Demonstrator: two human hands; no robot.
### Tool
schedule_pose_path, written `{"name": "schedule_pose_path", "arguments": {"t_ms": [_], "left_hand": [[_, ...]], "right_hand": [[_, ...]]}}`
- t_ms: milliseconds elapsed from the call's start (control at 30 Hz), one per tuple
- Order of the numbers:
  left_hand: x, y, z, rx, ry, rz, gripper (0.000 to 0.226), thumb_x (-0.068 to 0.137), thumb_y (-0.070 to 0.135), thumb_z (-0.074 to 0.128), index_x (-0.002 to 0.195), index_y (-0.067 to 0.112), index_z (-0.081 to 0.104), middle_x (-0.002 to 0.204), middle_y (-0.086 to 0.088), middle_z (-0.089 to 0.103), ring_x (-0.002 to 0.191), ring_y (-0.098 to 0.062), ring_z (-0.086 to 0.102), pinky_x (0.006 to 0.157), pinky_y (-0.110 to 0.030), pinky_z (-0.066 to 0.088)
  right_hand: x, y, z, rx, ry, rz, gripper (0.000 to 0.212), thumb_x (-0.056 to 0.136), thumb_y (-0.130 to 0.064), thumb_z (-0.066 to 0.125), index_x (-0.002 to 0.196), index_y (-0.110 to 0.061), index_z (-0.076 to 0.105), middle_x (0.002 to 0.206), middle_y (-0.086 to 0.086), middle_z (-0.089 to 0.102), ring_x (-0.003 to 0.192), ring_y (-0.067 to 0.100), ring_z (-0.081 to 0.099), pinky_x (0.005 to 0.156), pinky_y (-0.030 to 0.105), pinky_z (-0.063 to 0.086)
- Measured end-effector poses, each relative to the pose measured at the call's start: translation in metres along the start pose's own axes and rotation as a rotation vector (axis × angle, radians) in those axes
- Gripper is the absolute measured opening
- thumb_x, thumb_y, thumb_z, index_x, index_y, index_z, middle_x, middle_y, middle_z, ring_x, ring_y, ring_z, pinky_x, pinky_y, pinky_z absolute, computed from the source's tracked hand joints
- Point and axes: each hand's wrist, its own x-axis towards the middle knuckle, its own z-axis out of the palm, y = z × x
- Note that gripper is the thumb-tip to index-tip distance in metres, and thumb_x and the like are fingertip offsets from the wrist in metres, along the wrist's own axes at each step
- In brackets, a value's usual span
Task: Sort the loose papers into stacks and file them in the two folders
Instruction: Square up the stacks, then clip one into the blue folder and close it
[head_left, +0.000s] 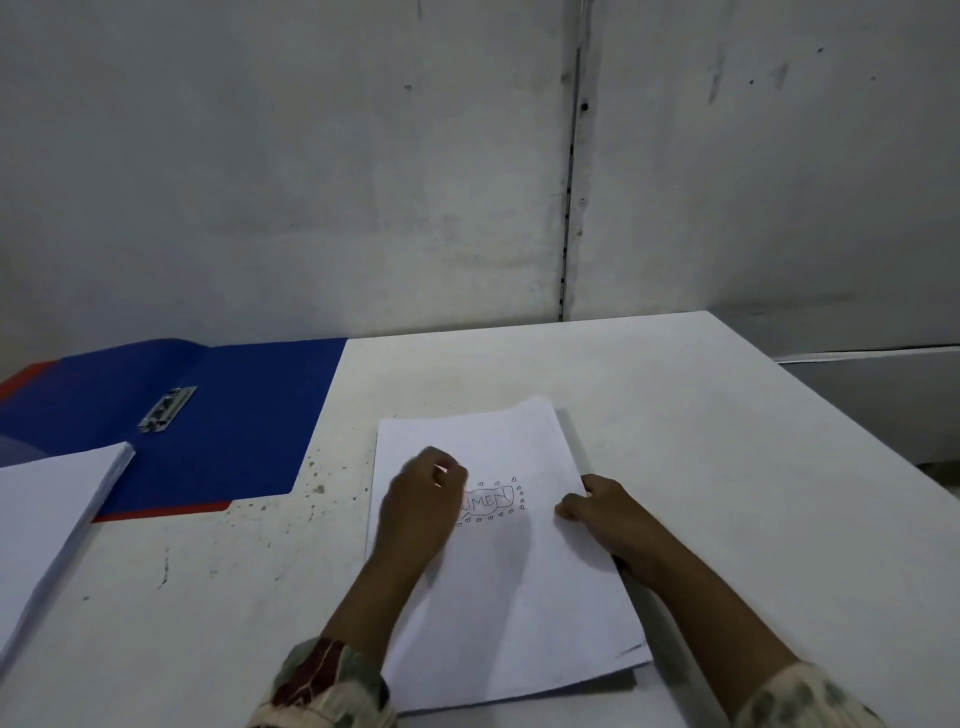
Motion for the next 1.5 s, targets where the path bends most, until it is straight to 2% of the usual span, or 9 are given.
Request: {"name": "schedule_pose_path", "arguments": {"t_ms": [133,300,433,567,733,933,1200,1300,1500], "left_hand": [[0.006,-0.037,-0.020,0.257,0.151,-0.111,0.055,0.093,0.030,0.043,0.142,0.013,0.027,0.143,-0.012,0.041,0.131,-0.030,0.037,0.111,-0.044,0.025],[0.012,-0.061,-0.007,0.420,-0.019,-0.159,0.053,0.097,0.030,0.026,0.146,0.016,0.013,0.155,-0.005,0.017,0.145,-0.015,0.007,0.114,-0.048,-0.010],[0.015,-0.063,-0.001,0.562,-0.023,-0.084,0.049,0.097,0.030,0.028,0.143,0.013,0.023,0.157,0.000,0.010,0.145,-0.014,0.002,0.115,-0.049,-0.006],[0.004,-0.047,-0.009,0.234,-0.025,-0.135,0.059,0.096,0.025,0.031,0.148,0.019,0.003,0.157,-0.003,0.010,0.145,-0.021,0.006,0.119,-0.040,-0.004],[0.004,-0.043,-0.025,-0.237,0.039,-0.129,0.066,0.093,0.018,0.048,0.148,0.023,0.011,0.154,-0.001,0.024,0.137,-0.026,0.031,0.107,-0.035,0.029],[0.009,-0.034,-0.030,-0.646,-0.054,-0.330,0.038,0.088,0.015,0.053,0.125,0.014,0.050,0.122,-0.010,0.059,0.103,-0.027,0.057,0.086,-0.035,0.045],[0.003,-0.019,-0.019,-0.433,-0.085,-0.240,0.027,0.089,0.006,0.041,0.114,0.006,0.050,0.094,-0.009,0.057,0.075,-0.018,0.053,0.058,-0.025,0.038],[0.005,-0.019,-0.014,-0.344,-0.082,-0.204,0.031,0.088,0.007,0.040,0.117,0.007,0.048,0.102,-0.009,0.056,0.085,-0.023,0.053,0.063,-0.027,0.039],[0.004,-0.020,-0.005,-0.233,-0.082,-0.225,0.037,0.090,0.007,0.039,0.127,0.005,0.043,0.123,-0.015,0.055,0.096,-0.026,0.051,0.082,-0.030,0.041]], "right_hand": [[0.001,-0.001,0.002,-0.024,0.052,0.012,0.010,0.087,-0.012,0.049,0.077,-0.011,0.053,0.071,0.003,0.052,0.061,0.017,0.045,0.057,0.025,0.033],[0.003,-0.008,0.005,-0.080,0.040,-0.004,0.009,0.090,-0.019,0.045,0.093,-0.012,0.051,0.079,-0.002,0.051,0.068,0.011,0.046,0.058,0.023,0.033],[0.005,-0.011,0.005,-0.166,-0.004,-0.006,0.017,0.087,-0.017,0.047,0.103,-0.012,0.049,0.080,-0.003,0.051,0.067,0.012,0.046,0.058,0.023,0.034],[0.006,-0.010,0.007,-0.187,0.002,-0.047,0.011,0.088,-0.010,0.044,0.098,-0.013,0.048,0.078,-0.005,0.050,0.066,0.009,0.045,0.057,0.022,0.033],[0.003,-0.004,-0.001,0.011,0.098,-0.054,0.019,0.086,-0.001,0.045,0.074,-0.016,0.050,0.073,0.001,0.053,0.068,0.016,0.046,0.060,0.026,0.034],[0.000,-0.006,-0.011,0.159,0.128,-0.065,0.019,0.085,-0.003,0.048,0.070,-0.014,0.051,0.070,0.001,0.054,0.067,0.016,0.047,0.063,0.027,0.035],[-0.008,-0.010,-0.007,0.043,0.150,-0.126,0.016,0.089,-0.007,0.043,0.076,-0.015,0.046,0.076,0.002,0.051,0.064,0.011,0.044,0.055,0.024,0.031],[-0.007,-0.008,-0.007,-0.048,0.105,-0.080,0.006,0.088,-0.010,0.045,0.091,-0.014,0.050,0.076,-0.002,0.051,0.064,0.011,0.046,0.055,0.023,0.032],[-0.003,-0.002,-0.016,-0.251,0.106,-0.094,0.027,0.084,-0.006,0.048,0.111,-0.008,0.050,0.101,0.009,0.061,0.082,0.022,0.056,0.068,0.027,0.042]]}}
